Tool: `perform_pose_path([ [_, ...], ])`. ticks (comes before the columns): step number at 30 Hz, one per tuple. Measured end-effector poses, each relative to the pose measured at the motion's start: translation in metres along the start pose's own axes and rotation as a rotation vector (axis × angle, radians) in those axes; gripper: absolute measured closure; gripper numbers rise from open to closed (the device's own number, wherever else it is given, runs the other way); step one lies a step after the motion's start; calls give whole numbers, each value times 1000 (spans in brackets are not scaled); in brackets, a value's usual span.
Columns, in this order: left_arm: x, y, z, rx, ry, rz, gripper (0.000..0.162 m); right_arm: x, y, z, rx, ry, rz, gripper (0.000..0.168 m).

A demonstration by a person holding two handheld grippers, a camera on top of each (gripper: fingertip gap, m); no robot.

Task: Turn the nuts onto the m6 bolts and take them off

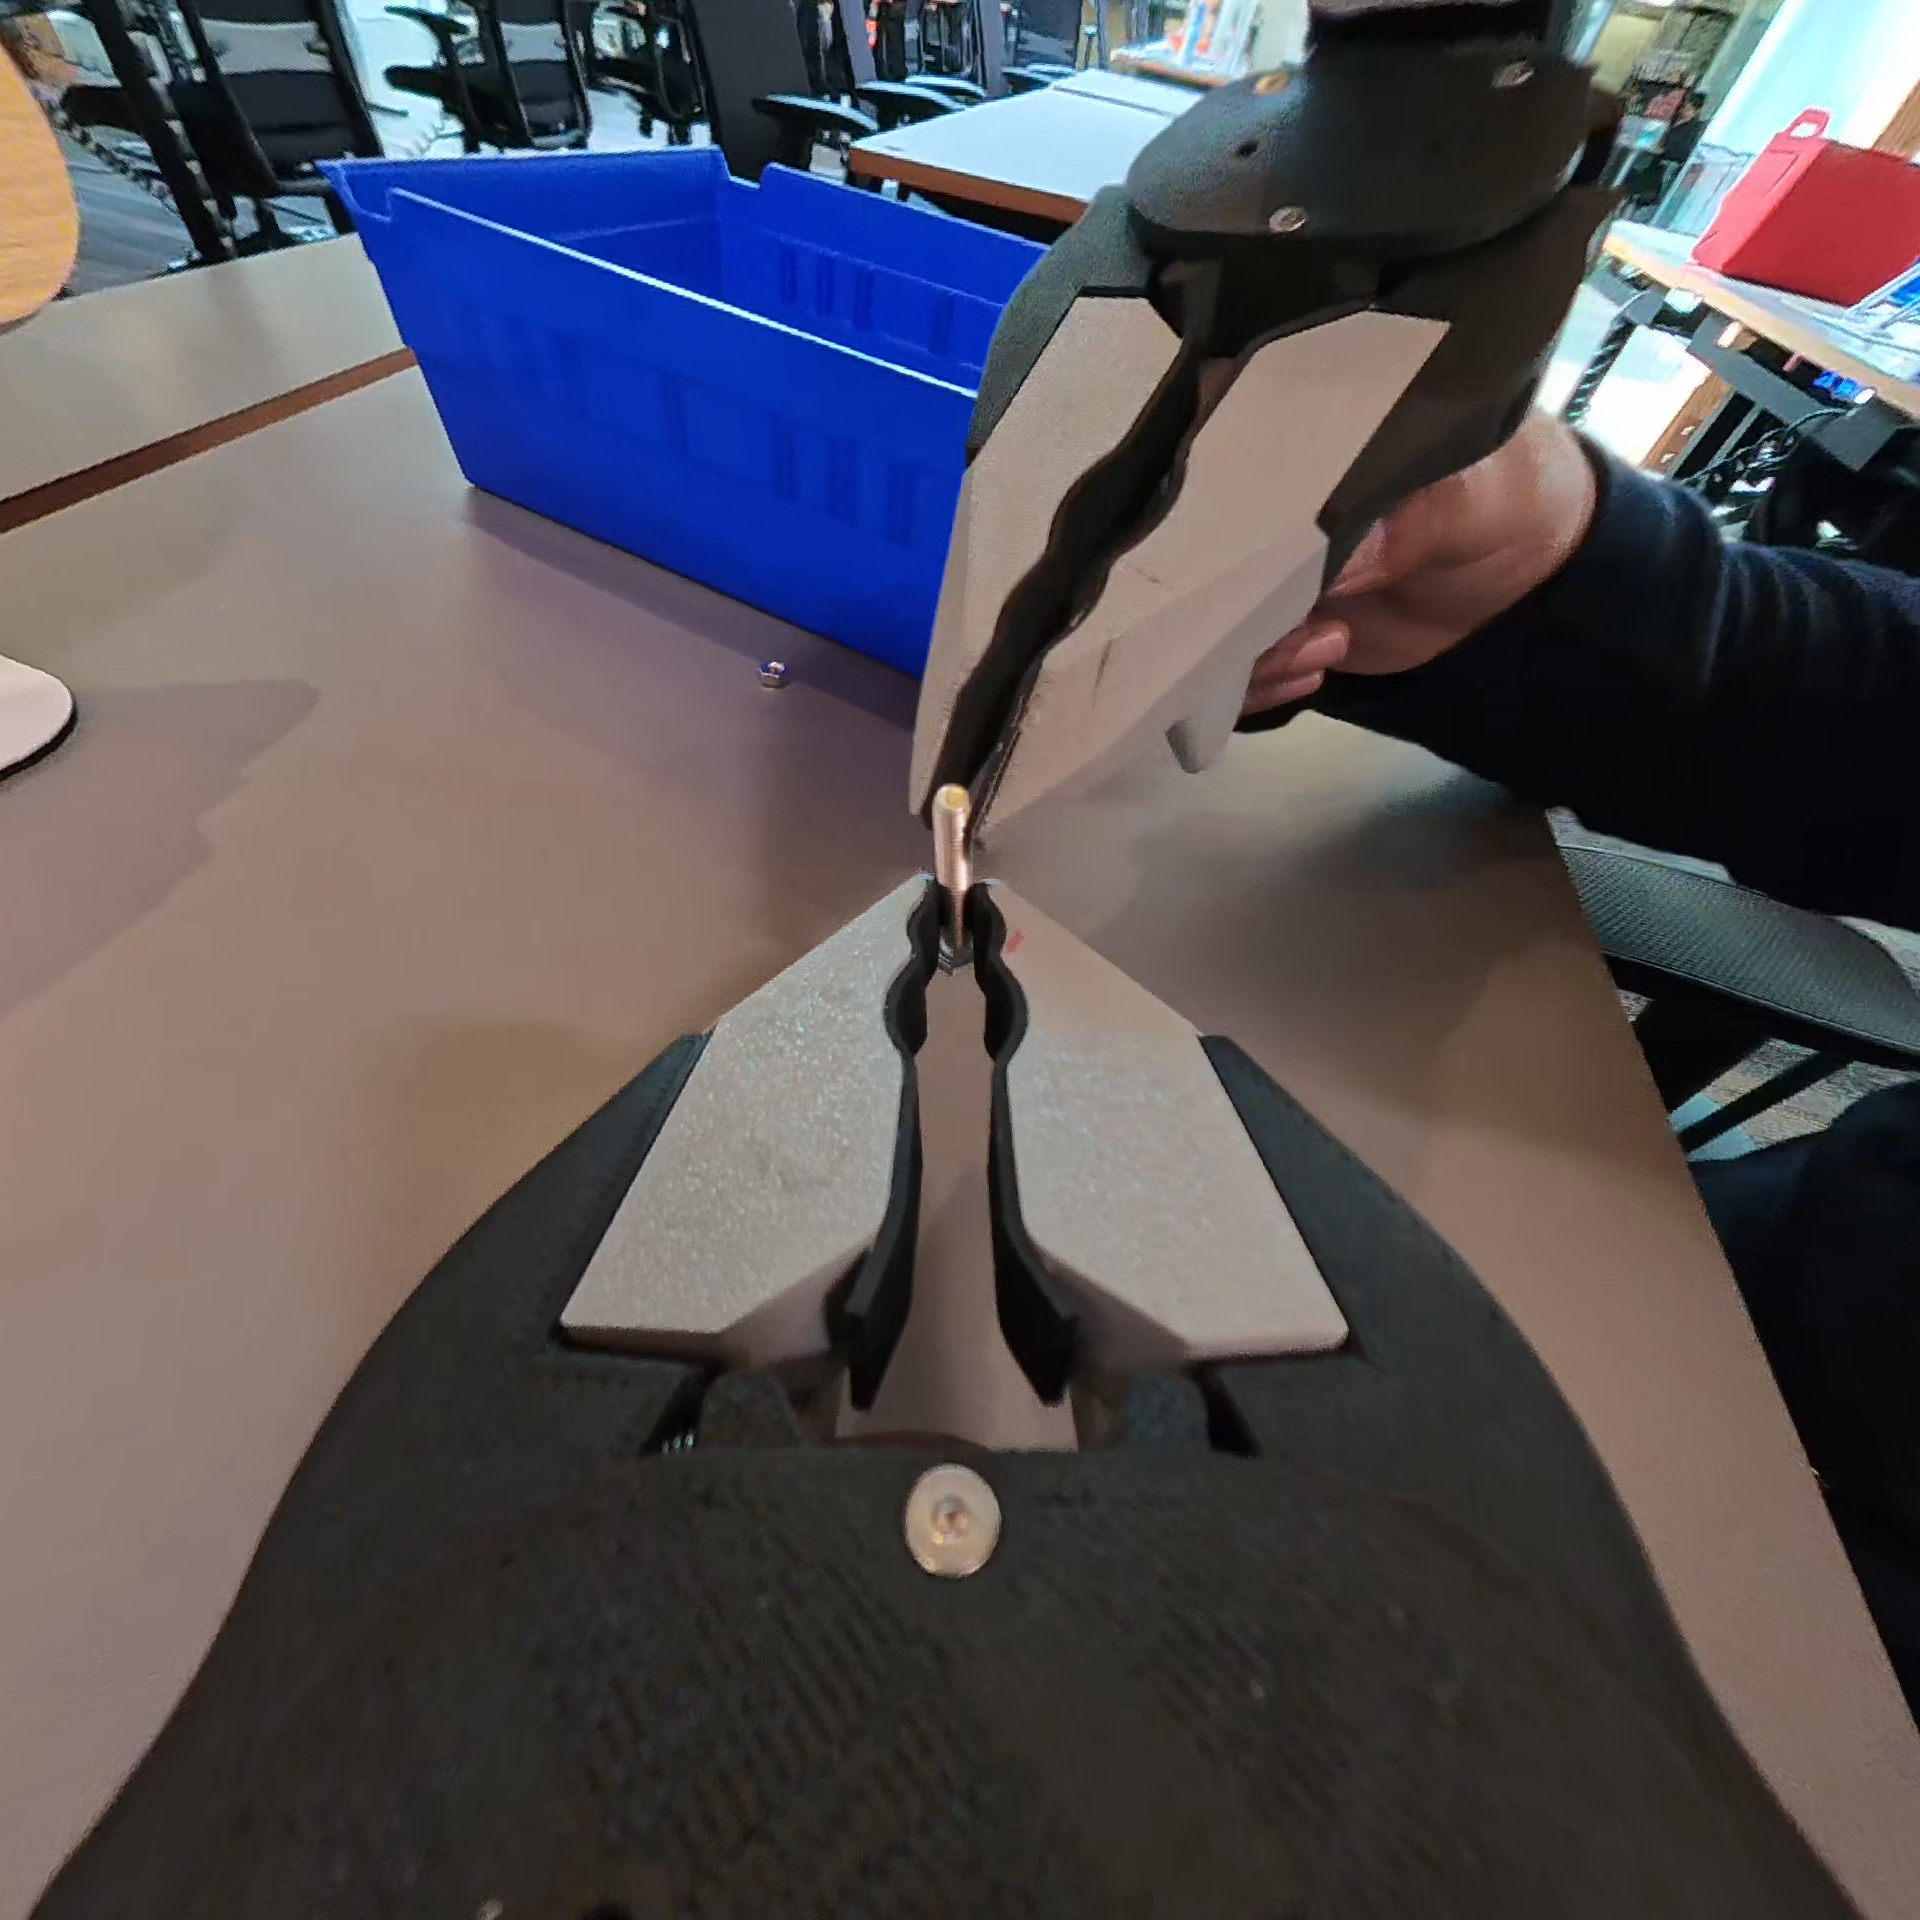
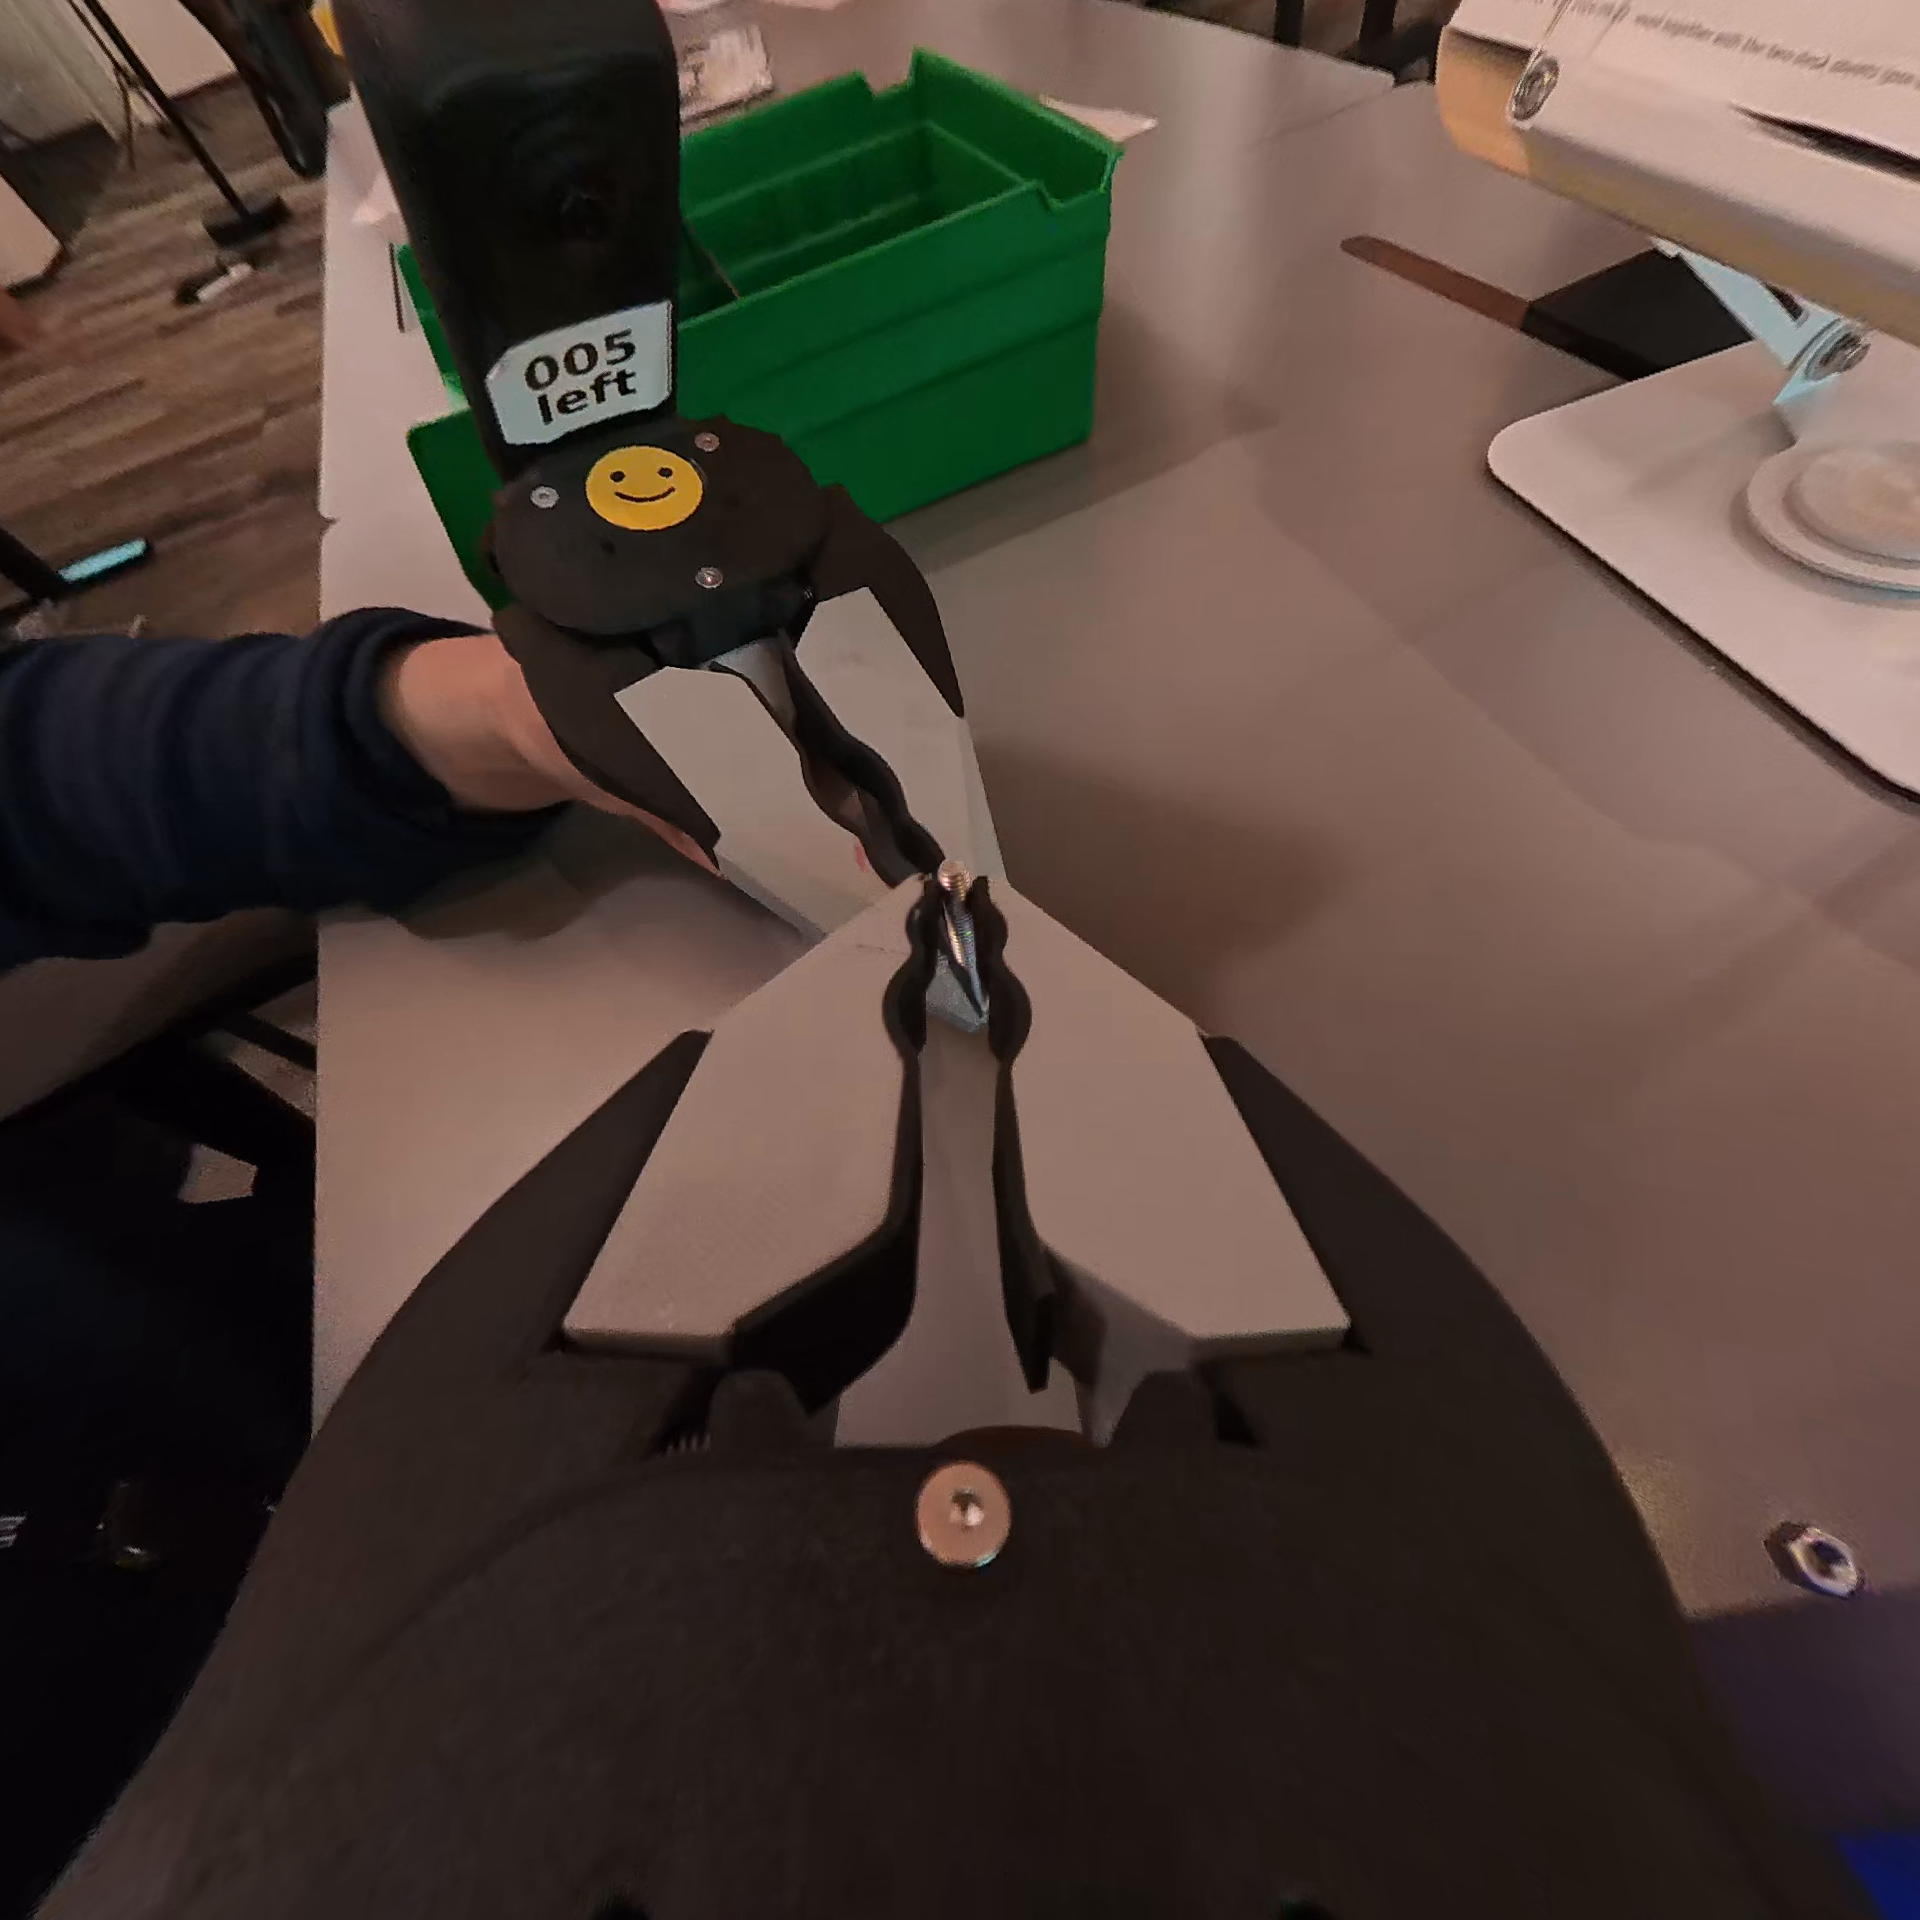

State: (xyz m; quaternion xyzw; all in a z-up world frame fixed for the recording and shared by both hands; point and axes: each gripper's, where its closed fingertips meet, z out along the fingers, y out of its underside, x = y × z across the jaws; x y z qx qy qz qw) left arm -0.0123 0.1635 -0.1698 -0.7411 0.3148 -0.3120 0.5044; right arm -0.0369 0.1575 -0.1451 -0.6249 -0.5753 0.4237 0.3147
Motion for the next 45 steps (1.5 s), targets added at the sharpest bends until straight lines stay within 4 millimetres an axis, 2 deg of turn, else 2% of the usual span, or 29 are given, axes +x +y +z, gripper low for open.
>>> perform_pose_path([
  [4, -5, 2, 1, -13, -30, -20, 158, 3, 1, 4, -56, 16, -12, 166],
  [6, -11, 2, -1, -19, -57, -36, 158, 8, 1, 0, -83, 43, -28, 168],
  [7, -16, 3, -3, -18, -82, -38, 158, 12, -2, -6, -91, 59, -39, 167],
  [8, -19, 3, -4, -12, -93, -42, 158, 21, -7, -16, -97, 93, -43, 158],
  [10, -23, -1, -7, 18, -85, -72, 158, 46, -13, -39, -155, 191, -36, 154],
  [12, -29, -1, -10, 25, -110, -90, 158, 75, 0, -59, -338, 311, -40, 152],
  [14, -35, 3, -11, -2, -150, -84, 158, 102, 24, -76, -565, 427, -61, 152],
  [16, -38, 6, -10, -27, -175, -81, 158, 117, 48, -81, -755, 487, -27, 156],
  [18, -38, 9, -8, -47, -186, -70, 158, 130, 55, -82, -853, 566, -38, 152],
  [21, -36, 11, -7, -64, -195, -49, 158, 130, 56, -70, -940, 578, -2, 150],
  [24, -36, 10, -7, -65, -202, -53, 158, 117, 55, -47, -953, 534, 19, 149],
  [26, -38, 9, -9, -58, -205, -59, 159, 106, 56, -40, -940, 501, 34, 150],
  [28, -39, 7, -12, -49, -206, -71, 159, 103, 66, -44, -949, 486, 63, 147],
  [31, -38, 5, -13, -41, -200, -80, 158, 113, 84, -63, -962, 518, 150, 139],
  [32, -37, 4, -13, -39, -197, -76, 158, 114, 87, -68, -952, 515, 180, 151],
  [34, -34, 3, -12, -37, -194, -66, 158, 123, 90, -83, -940, 559, 196, 157],
  [35, -33, 2, -12, -38, -192, -61, 158, 129, 91, -90, -934, 589, 194, 153],
  [36, -32, 2, -12, -37, -188, -57, 158, 133, 90, -93, -918, 603, 204, 142],
  [37, -32, 2, -11, -36, -186, -54, 158, 134, 90, -93, -891, 599, 222, 138],
  [40, -32, 3, -10, -41, -185, -58, 158, 136, 84, -80, -801, 570, 245, 142],
  [45, -33, 5, -10, -45, -187, -63, 158, 140, 86, -63, -815, 584, 269, 152],
])
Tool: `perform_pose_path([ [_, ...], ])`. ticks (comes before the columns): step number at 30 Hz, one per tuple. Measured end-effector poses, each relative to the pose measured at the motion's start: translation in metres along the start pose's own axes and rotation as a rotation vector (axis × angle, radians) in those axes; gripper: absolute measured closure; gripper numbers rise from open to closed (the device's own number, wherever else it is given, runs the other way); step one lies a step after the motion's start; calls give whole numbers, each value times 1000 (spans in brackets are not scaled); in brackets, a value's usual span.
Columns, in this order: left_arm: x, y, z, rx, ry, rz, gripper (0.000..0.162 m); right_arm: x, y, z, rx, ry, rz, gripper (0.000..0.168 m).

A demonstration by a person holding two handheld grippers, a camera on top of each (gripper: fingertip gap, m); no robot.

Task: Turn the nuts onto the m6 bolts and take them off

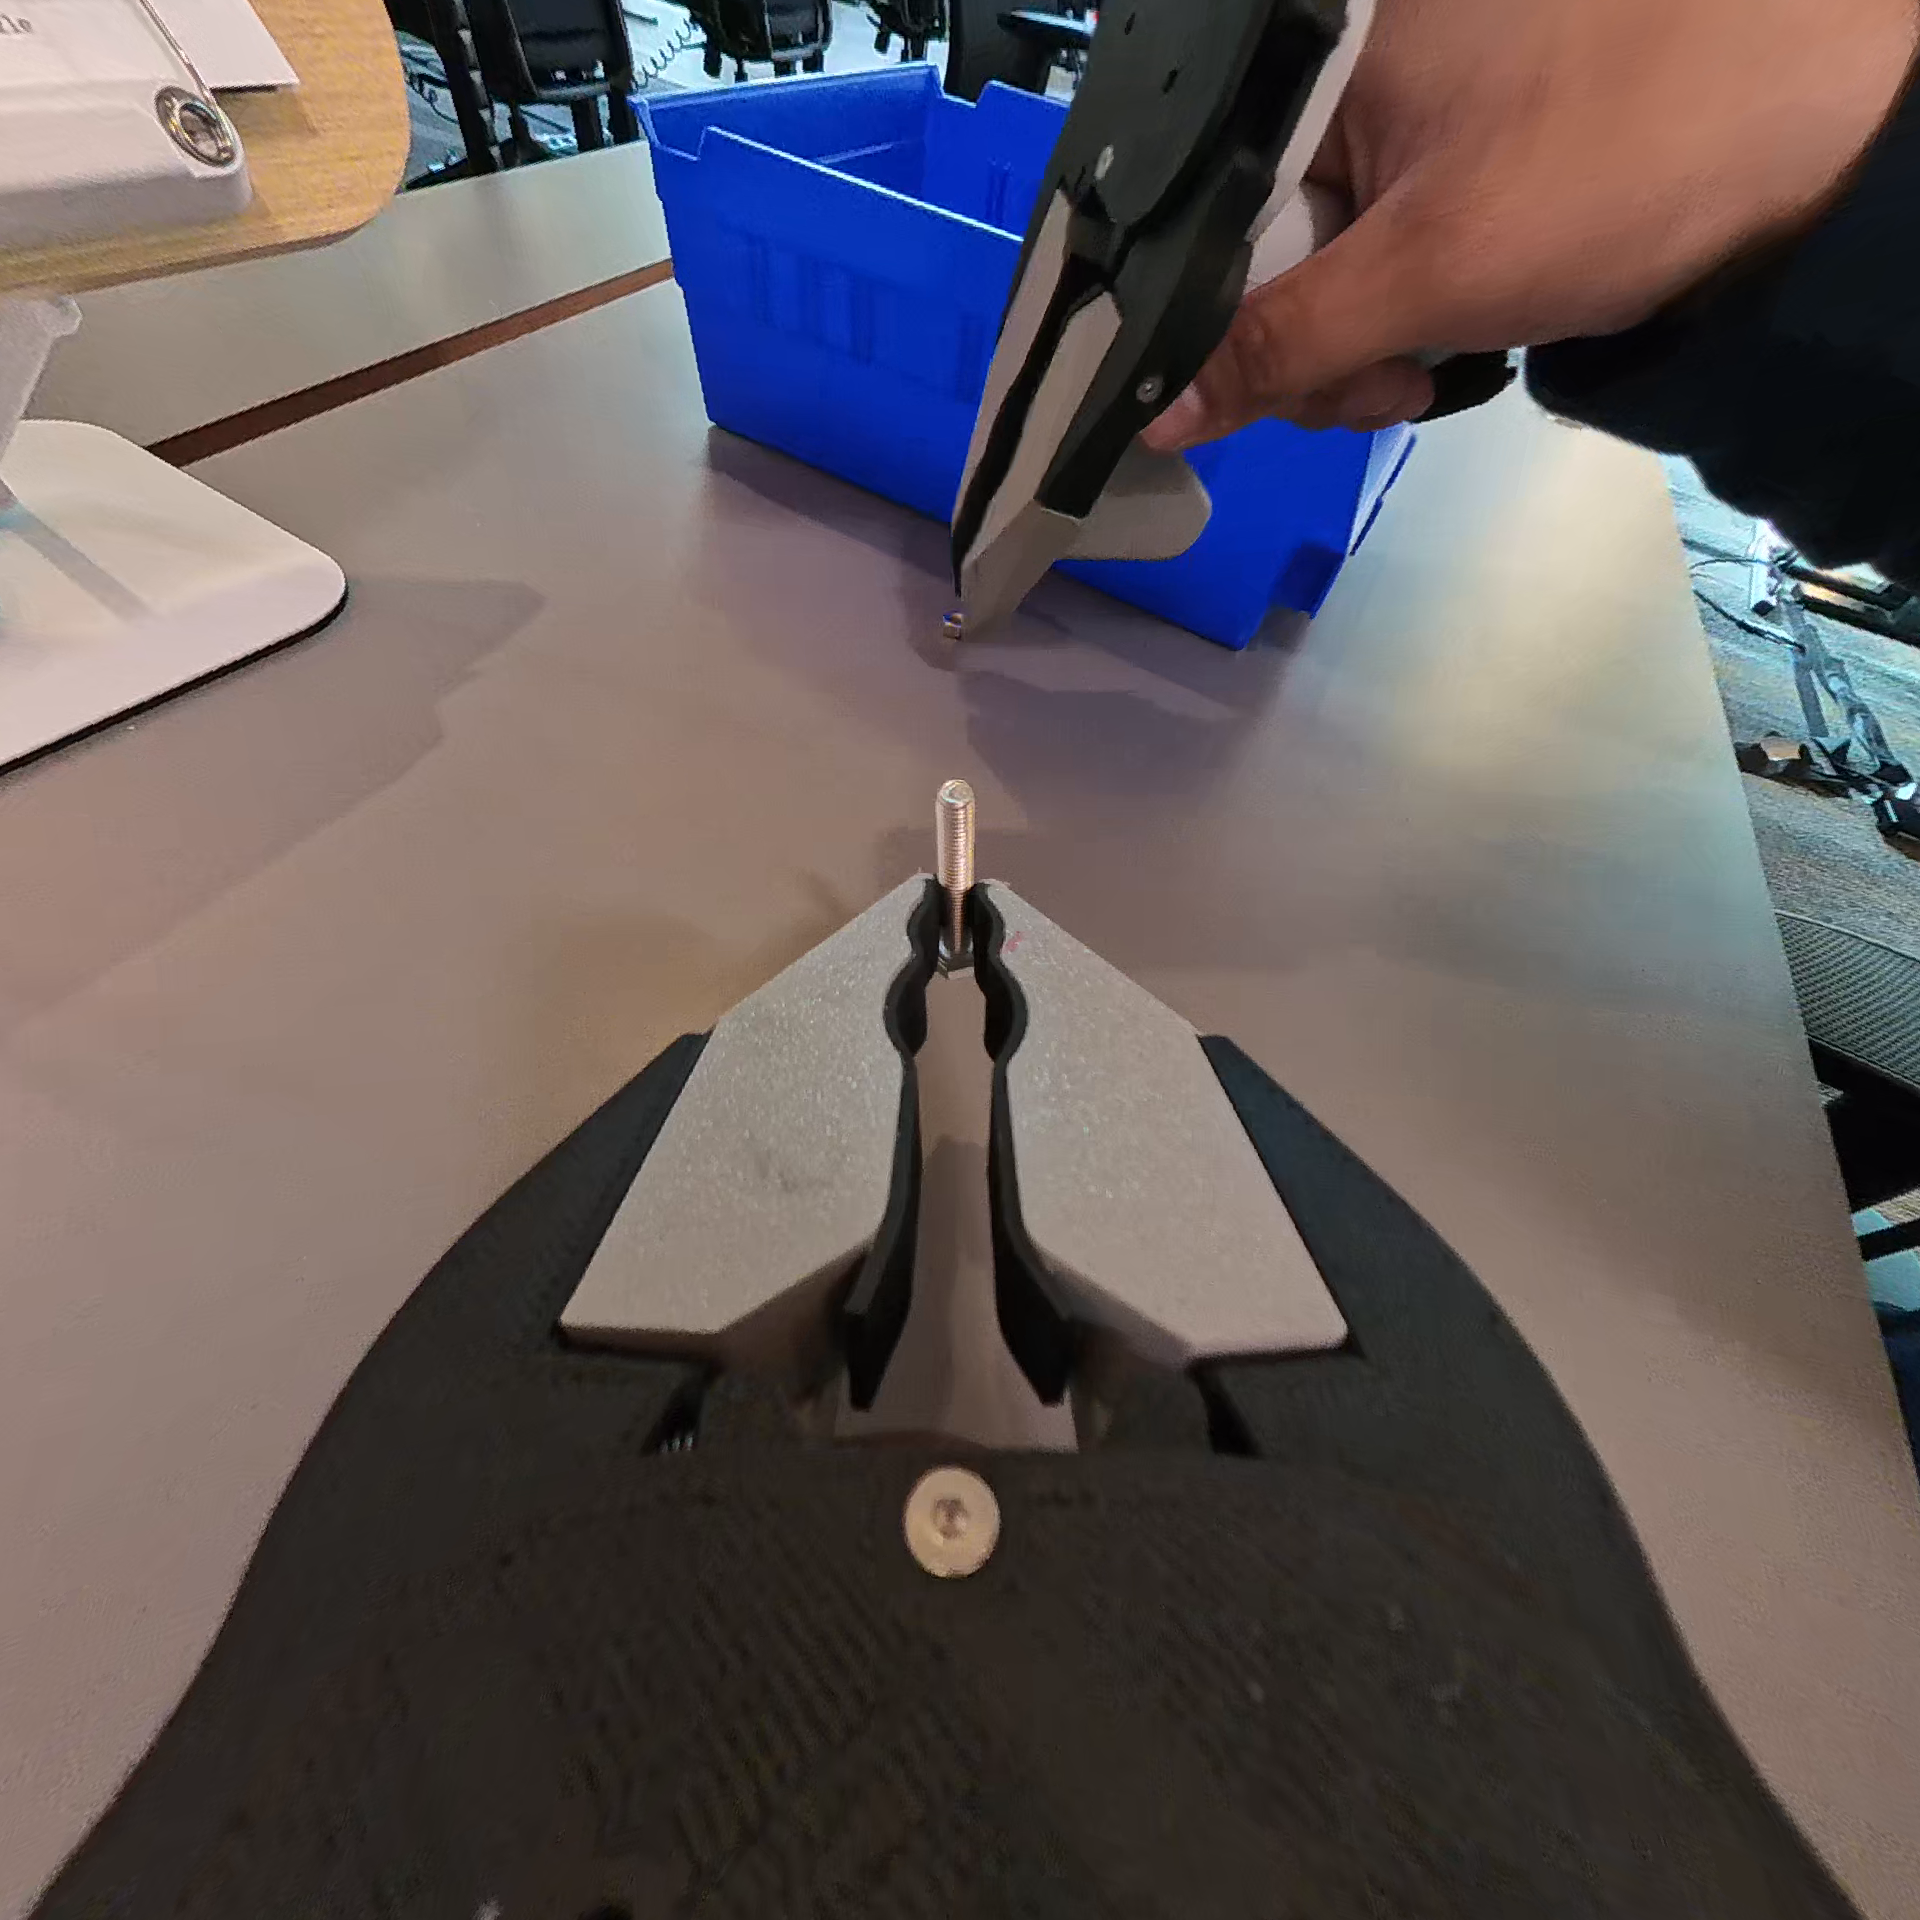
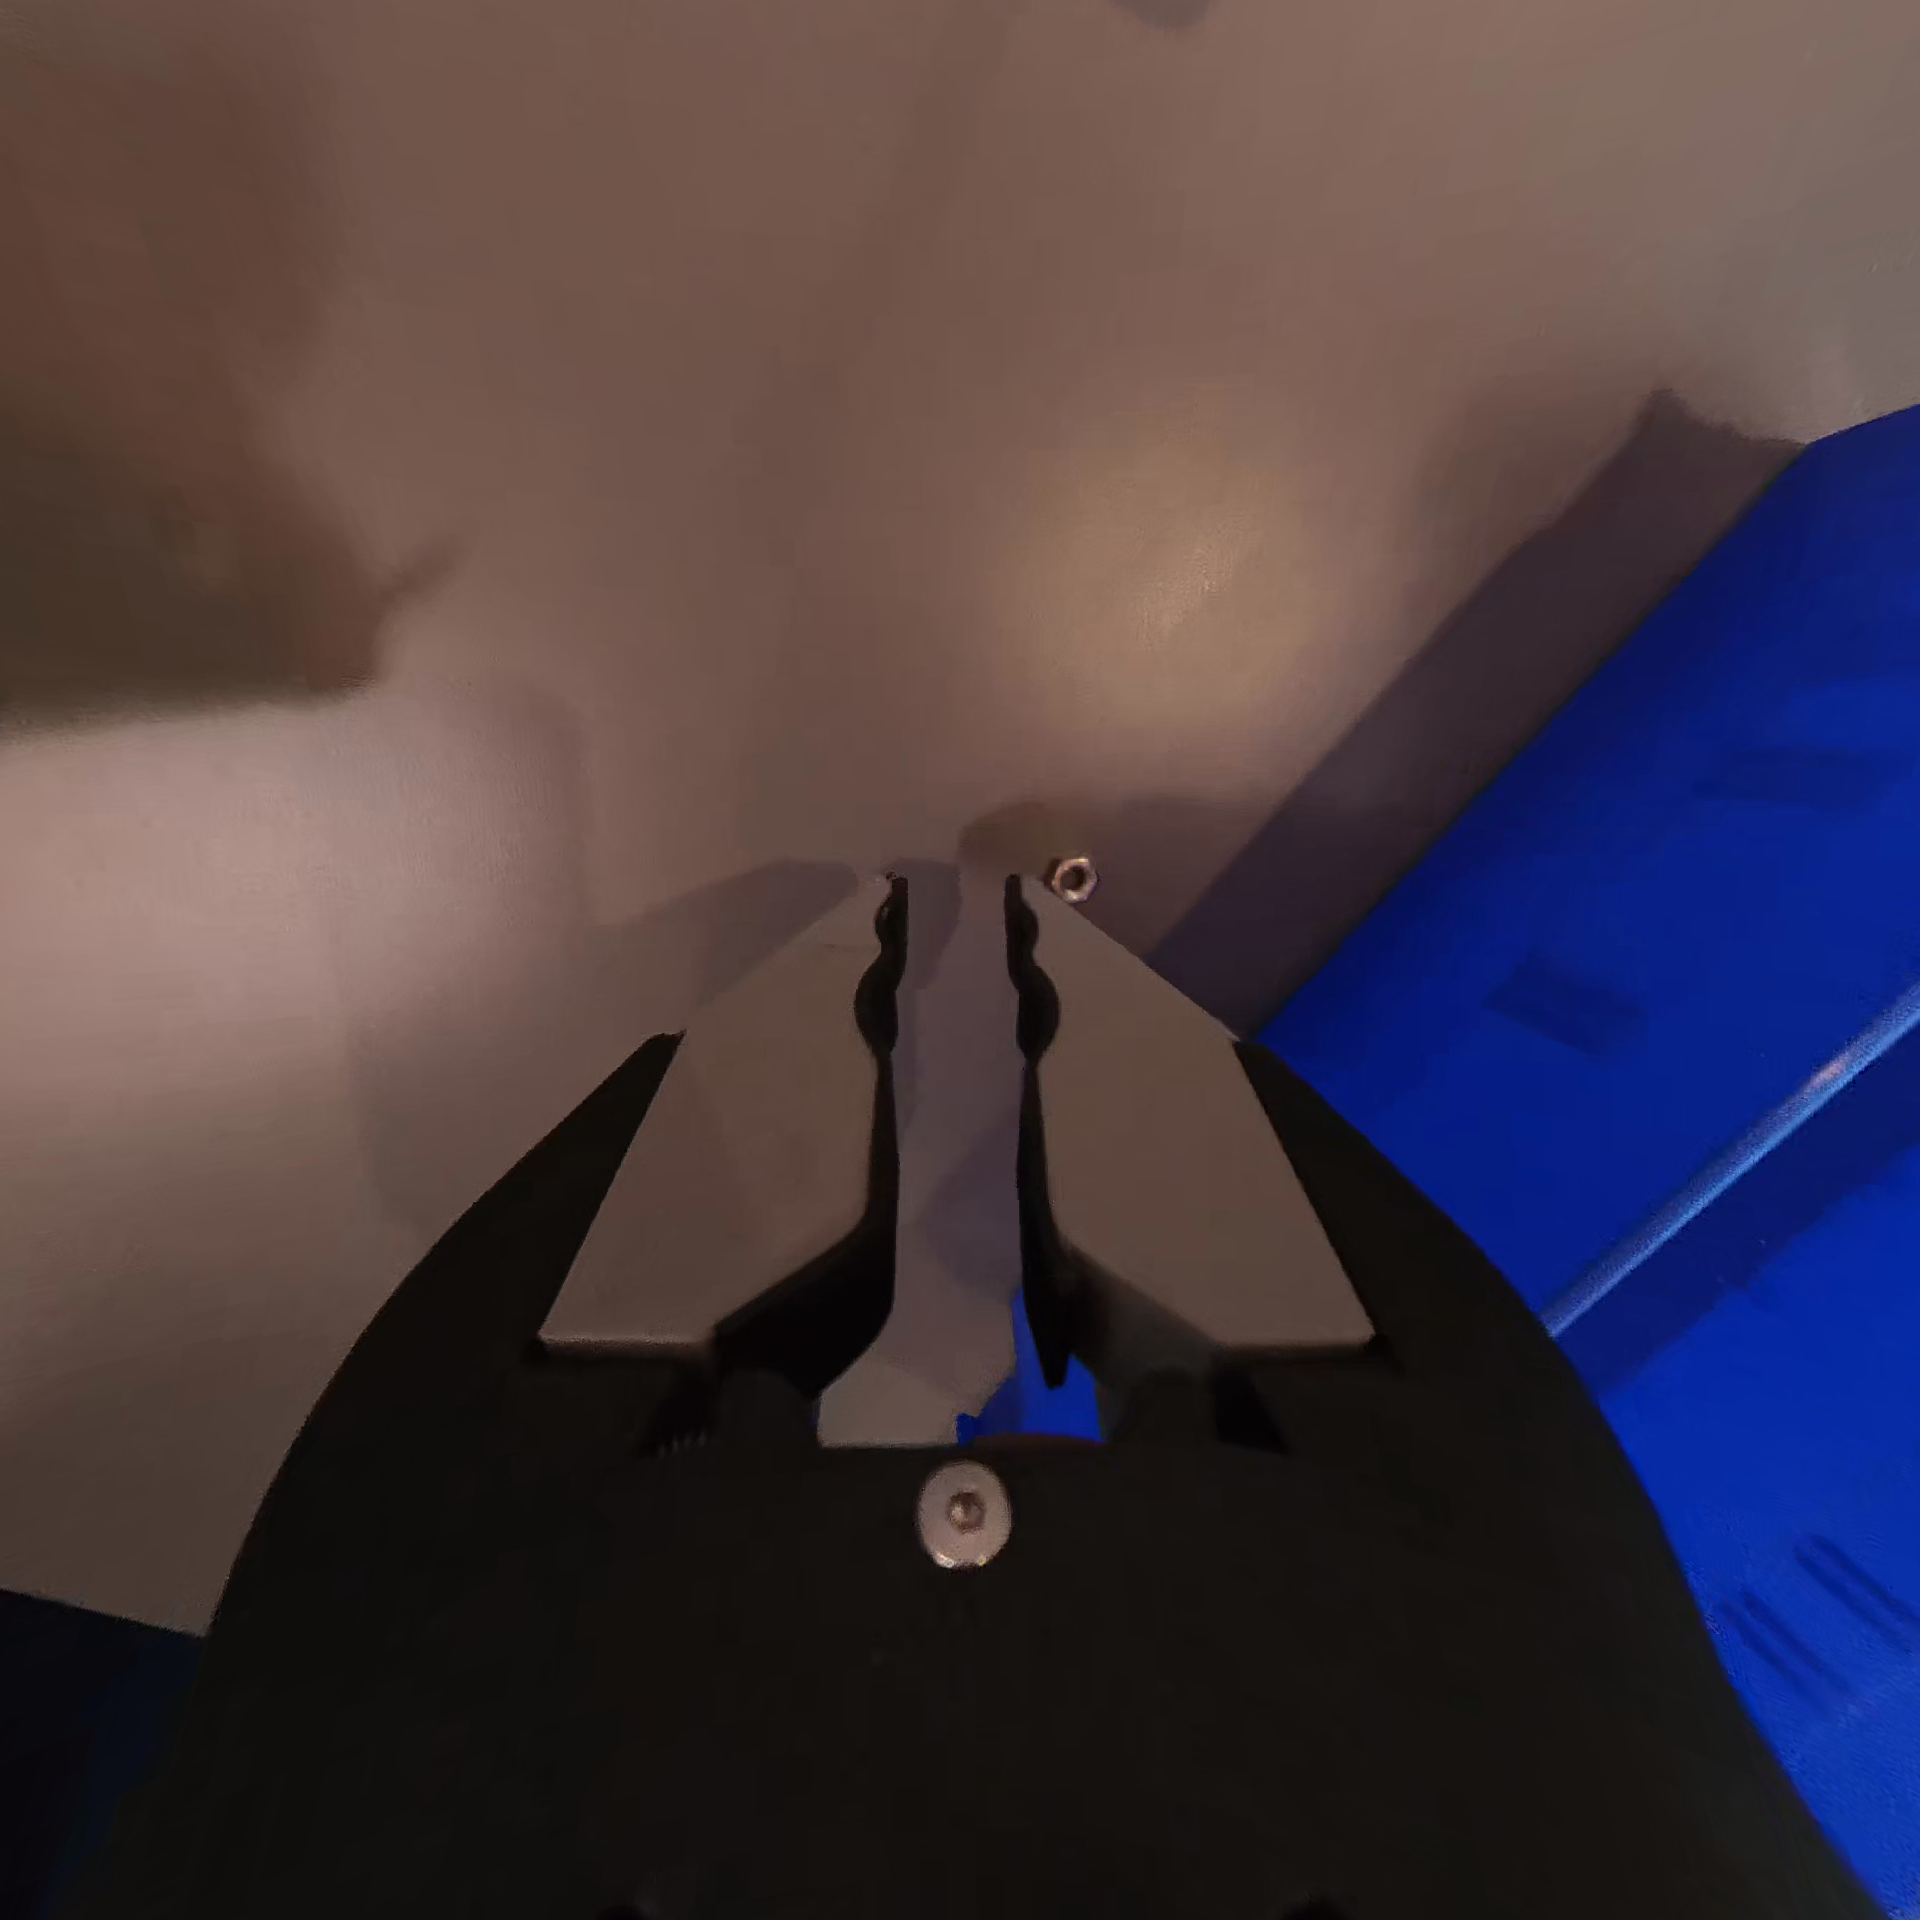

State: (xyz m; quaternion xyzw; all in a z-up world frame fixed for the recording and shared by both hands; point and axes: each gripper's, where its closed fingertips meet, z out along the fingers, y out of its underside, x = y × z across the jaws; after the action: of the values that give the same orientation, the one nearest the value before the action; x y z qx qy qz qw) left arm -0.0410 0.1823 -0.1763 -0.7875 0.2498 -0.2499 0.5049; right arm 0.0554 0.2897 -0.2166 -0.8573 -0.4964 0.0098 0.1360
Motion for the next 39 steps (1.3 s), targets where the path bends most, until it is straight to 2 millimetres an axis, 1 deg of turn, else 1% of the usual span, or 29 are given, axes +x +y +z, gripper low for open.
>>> perform_pose_path([
  [1, 0, -1, 0, 2, 1, -1, 158, 0, -1, 1, -7, 4, 10, 156],
  [2, 0, -1, 0, 4, 2, -1, 158, 3, -3, 1, -11, 18, 22, 154],
  [5, 2, -3, -1, 5, 10, -2, 158, 5, -3, 5, -38, 26, 66, 141],
  [8, 4, -5, -2, 11, 12, 6, 158, 6, -1, 10, -71, 53, 83, 141],
  [14, 7, -7, -3, 16, 19, 9, 158, -7, -4, 15, -92, 52, 97, 140],
  [17, 8, -10, -5, 30, 20, 8, 158, 2, -1, 18, -102, 71, 138, 138],
  [20, 9, -14, -8, 44, 25, 5, 158, 5, 6, 22, -109, 50, 170, 137],
  [21, 10, -14, -8, 47, 27, 4, 158, 5, 7, 21, -102, 40, 176, 141],
  [23, 11, -15, -8, 47, 34, 5, 158, 0, 6, 20, -88, 7, 181, 144],
  [24, 12, -14, -7, 43, 37, 7, 158, -6, 6, 19, -85, -24, 179, 149],
  [25, 13, -14, -7, 38, 36, 11, 158, -17, 6, 19, -86, -85, 176, 162],
  [26, 13, -13, -6, 35, 34, 15, 158, -27, 7, 18, -88, -137, 174, 164],
  [28, 11, -13, -7, 33, 28, 16, 158, -40, 9, 17, -74, -176, 148, 164],
  [30, 10, -13, -7, 39, 28, 7, 158, -58, 10, 13, -53, -249, 118, 164],
  [31, 9, -13, -8, 41, 27, 2, 158, -61, 8, 9, -22, -252, 103, 165],
  [32, 8, -13, -8, 41, 27, -2, 158, -58, 3, 4, 25, -222, 97, 165],
  [34, 8, -12, -7, 38, 26, -2, 158, -41, -6, -7, 101, -126, 100, 167],
  [35, 8, -11, -6, 34, 26, 0, 158, -32, -7, -10, 113, -79, 101, 168],
  [36, 8, -10, -5, 29, 26, 4, 158, -27, -6, -11, 107, -56, 102, 167],
  [39, 9, -9, -5, 24, 24, 13, 158, -27, 9, -4, 29, -65, 101, 157],
])
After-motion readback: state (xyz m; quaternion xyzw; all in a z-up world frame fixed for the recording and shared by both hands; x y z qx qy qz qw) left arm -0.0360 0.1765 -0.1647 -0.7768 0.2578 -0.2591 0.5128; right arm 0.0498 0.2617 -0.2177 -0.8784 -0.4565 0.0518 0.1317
